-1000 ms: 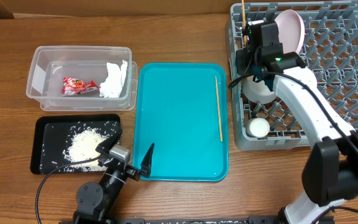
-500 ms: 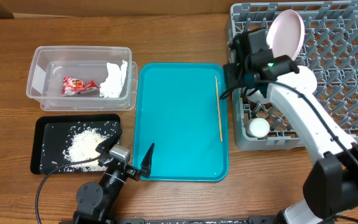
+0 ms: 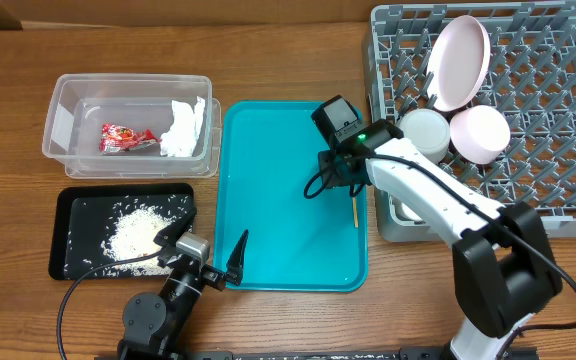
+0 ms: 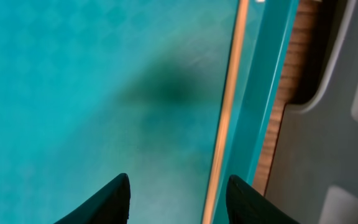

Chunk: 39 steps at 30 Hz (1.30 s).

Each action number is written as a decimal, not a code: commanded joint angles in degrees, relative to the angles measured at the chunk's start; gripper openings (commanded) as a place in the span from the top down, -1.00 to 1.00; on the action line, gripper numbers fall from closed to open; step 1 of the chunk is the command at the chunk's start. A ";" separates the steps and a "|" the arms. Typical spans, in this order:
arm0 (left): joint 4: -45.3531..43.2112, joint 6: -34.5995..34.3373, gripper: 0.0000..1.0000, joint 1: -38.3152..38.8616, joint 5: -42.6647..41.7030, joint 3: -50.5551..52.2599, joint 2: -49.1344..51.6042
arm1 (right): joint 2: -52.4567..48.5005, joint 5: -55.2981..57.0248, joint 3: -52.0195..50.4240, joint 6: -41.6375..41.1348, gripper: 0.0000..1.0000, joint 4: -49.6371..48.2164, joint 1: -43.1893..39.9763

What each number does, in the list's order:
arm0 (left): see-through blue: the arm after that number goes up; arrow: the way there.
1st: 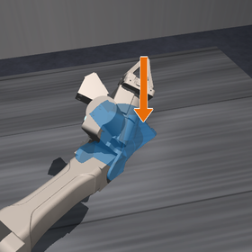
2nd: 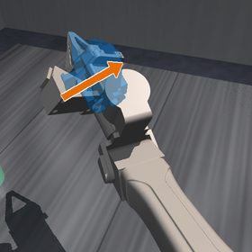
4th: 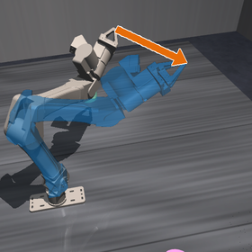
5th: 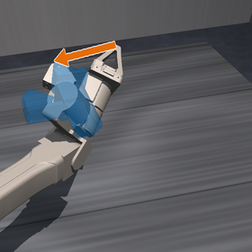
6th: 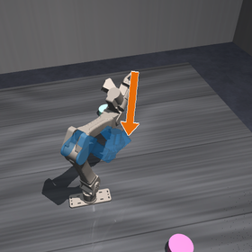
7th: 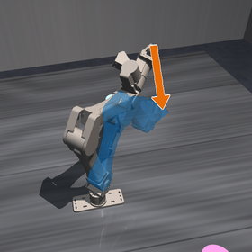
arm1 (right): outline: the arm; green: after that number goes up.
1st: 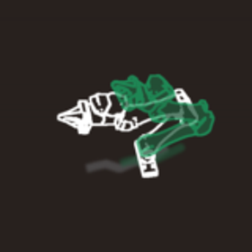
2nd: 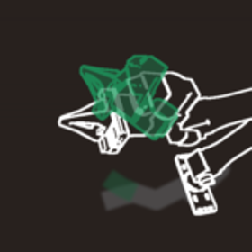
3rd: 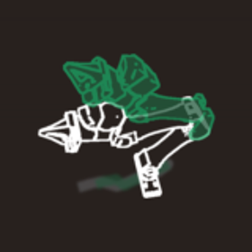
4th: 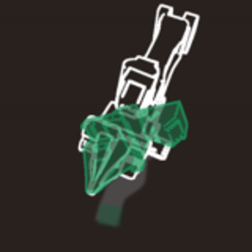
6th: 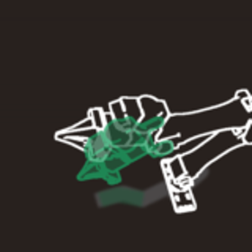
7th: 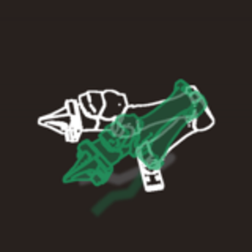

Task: Sort waste into correct bins and load items into the dishwasher
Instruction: 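Grasp the second wooden chopstick on the teal tray with the right gripper, then carry the second chopstick to the dish rack and release it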

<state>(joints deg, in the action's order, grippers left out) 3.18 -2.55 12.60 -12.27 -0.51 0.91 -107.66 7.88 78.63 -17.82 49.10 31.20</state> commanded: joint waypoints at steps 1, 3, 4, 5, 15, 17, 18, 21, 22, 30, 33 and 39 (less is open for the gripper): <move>-0.04 0.85 -1.00 -0.57 -0.85 0.24 -0.50 | -1.07 2.89 -1.14 -3.21 -0.02 -1.77 0.07; -0.07 0.85 -1.00 -0.57 -0.85 0.24 -0.50 | -2.60 3.13 -1.53 -3.45 -0.02 -2.78 -0.11; -0.04 0.87 -1.00 -0.57 -0.85 0.24 -0.50 | -3.43 3.58 -1.53 -3.45 -0.02 -2.89 -0.22; -0.07 0.87 -1.00 -0.57 -0.85 0.24 -0.50 | -4.48 4.02 -1.53 -3.43 -0.03 -3.15 -0.24; -0.07 0.87 -1.00 -0.57 -0.85 0.24 -0.50 | -9.55 2.86 -1.29 -3.43 0.67 -2.71 -0.07; -0.07 0.87 -1.00 -0.57 -0.85 0.24 -0.50 | -9.22 0.96 -0.50 -3.39 0.80 -1.01 -0.09; -0.07 0.87 -1.00 -0.57 -0.85 0.24 -0.50 | -9.01 0.57 -0.11 -3.39 0.84 -0.22 -0.09; -0.07 0.87 -1.00 -0.59 -0.85 0.24 -0.50 | -7.39 0.42 0.79 -3.15 0.92 1.31 -0.02; -0.04 0.87 -1.00 -0.59 -0.85 0.24 -0.50 | -6.27 0.42 1.09 -2.97 0.92 1.86 0.09; -0.04 0.87 -1.00 -0.57 -0.85 0.24 -0.50 | 9.14 3.96 5.99 3.41 0.92 0.83 -1.75; -0.04 0.87 -1.00 -0.57 -0.85 0.24 -0.50 | 13.84 10.23 6.62 7.23 0.92 -3.65 -4.57; -0.04 0.87 -1.00 -0.57 -0.85 0.24 -0.50 | 13.16 9.29 6.54 15.15 0.92 -13.46 -11.91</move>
<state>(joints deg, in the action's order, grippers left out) 3.18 -2.55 12.60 -12.27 -0.51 0.91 -91.85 16.51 85.73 -7.90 36.36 21.98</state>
